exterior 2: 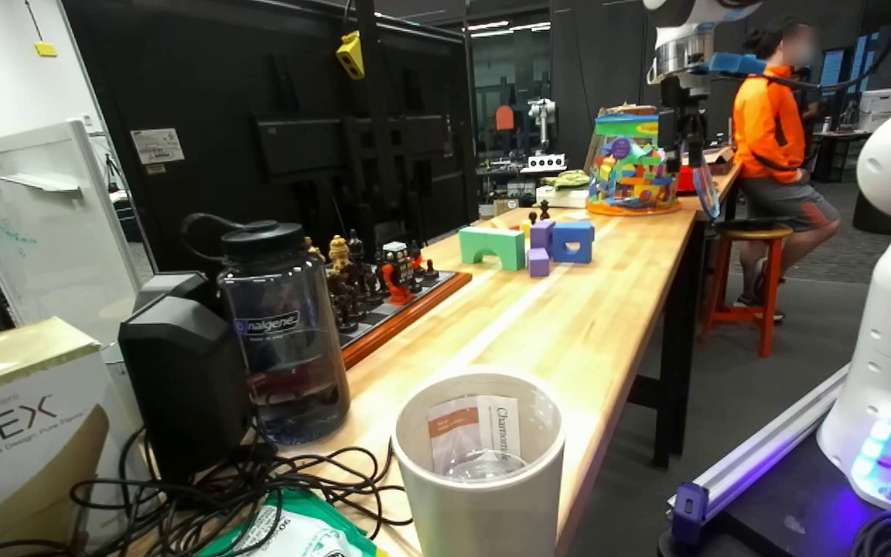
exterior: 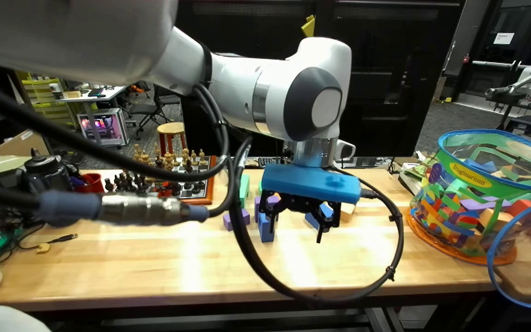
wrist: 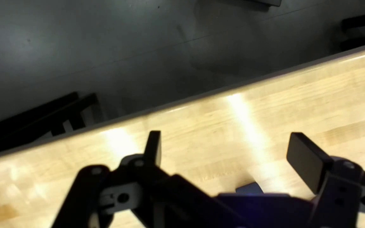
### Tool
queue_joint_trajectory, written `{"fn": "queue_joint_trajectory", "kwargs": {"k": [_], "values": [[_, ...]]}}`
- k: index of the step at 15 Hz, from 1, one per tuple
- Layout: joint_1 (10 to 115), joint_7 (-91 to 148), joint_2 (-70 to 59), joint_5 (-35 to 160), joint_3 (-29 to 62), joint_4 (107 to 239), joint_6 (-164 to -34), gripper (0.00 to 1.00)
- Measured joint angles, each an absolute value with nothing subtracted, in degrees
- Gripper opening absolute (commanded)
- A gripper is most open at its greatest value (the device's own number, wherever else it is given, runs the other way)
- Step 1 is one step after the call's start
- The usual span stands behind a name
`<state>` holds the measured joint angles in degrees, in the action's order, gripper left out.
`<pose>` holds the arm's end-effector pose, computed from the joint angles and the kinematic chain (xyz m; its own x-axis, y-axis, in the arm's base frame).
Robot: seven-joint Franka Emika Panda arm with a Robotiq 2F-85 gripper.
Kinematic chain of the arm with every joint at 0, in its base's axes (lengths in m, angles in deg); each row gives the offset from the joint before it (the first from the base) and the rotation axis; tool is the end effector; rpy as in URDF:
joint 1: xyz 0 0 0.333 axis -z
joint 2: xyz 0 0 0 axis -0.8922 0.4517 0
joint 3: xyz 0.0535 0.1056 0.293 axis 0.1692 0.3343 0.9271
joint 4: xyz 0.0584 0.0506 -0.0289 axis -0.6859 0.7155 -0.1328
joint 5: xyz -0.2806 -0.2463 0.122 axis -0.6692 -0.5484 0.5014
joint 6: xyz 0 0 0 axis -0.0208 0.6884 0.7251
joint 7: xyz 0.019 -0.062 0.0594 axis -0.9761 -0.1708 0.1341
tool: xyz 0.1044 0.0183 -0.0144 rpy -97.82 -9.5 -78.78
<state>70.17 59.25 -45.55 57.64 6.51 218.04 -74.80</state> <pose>0.3827 -0.1637 0.4553 0.9841 0.1576 -0.0825 0.1576 -0.9875 -0.0063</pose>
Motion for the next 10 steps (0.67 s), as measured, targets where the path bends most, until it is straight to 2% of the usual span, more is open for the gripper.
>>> {"fn": "queue_joint_trajectory", "kwargs": {"k": [5, 10], "values": [[66.73, 63.40, -45.33, 56.00, 8.94, 221.53, -86.89, 1.00], [63.94, 64.25, -44.33, 55.89, 11.47, 221.97, -90.16, 1.00]]}}
